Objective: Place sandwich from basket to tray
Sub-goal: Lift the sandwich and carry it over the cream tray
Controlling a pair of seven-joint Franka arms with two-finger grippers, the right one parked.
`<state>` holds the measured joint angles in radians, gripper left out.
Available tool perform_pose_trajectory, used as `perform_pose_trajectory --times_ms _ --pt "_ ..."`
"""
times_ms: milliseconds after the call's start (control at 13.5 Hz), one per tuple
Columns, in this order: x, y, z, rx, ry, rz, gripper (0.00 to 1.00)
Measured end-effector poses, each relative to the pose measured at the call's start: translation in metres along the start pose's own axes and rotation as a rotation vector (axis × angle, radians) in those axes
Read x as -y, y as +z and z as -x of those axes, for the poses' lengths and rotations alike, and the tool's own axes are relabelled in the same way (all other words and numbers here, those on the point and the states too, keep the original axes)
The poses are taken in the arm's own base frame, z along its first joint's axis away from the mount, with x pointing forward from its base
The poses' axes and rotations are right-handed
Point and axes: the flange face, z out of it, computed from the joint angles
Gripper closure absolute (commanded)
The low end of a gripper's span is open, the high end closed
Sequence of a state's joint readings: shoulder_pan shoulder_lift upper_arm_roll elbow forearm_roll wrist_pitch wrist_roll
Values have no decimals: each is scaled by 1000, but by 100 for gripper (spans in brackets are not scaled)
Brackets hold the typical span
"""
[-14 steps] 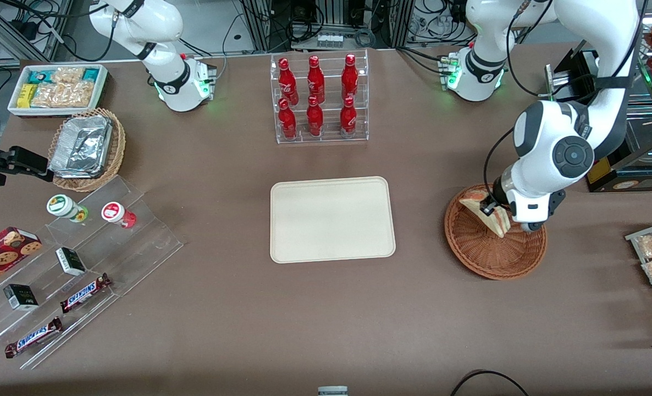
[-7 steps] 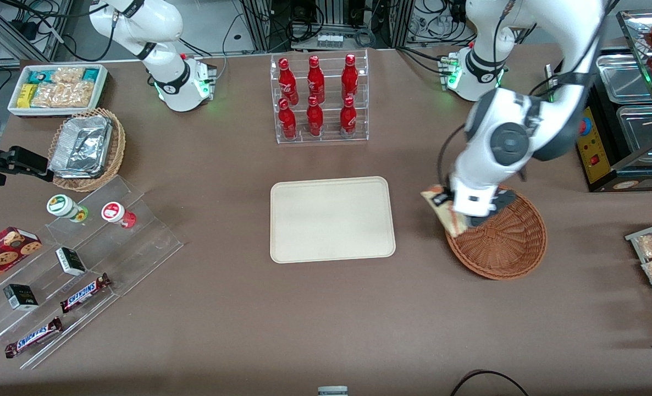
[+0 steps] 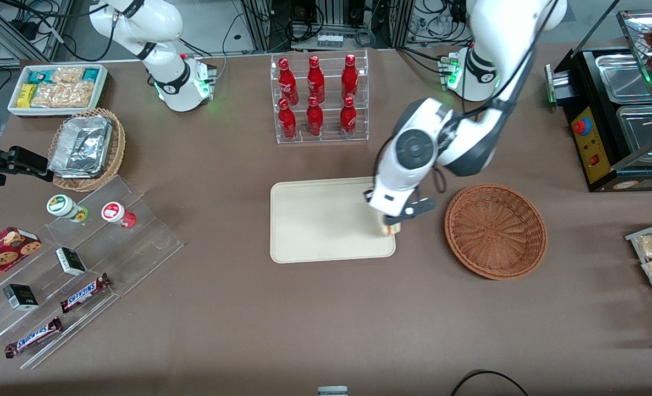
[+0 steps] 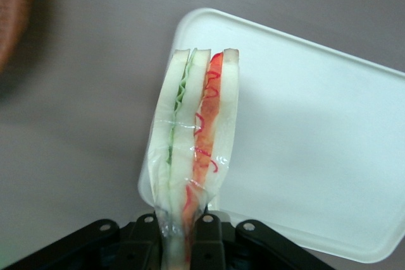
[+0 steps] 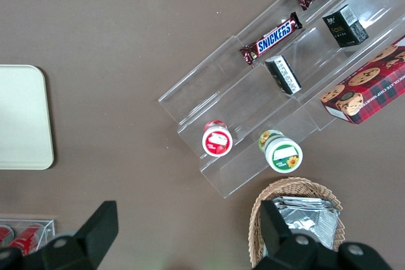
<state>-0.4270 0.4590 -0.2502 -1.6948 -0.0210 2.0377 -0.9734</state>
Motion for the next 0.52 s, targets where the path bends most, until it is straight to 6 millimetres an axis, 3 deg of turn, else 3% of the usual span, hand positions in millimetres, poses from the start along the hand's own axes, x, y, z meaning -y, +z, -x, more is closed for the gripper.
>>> perform_pose_trajectory --times_ms 222,519 --pt "-47 27 13 -13 80 -11 100" --pt "-85 59 32 -34 191 -35 100"
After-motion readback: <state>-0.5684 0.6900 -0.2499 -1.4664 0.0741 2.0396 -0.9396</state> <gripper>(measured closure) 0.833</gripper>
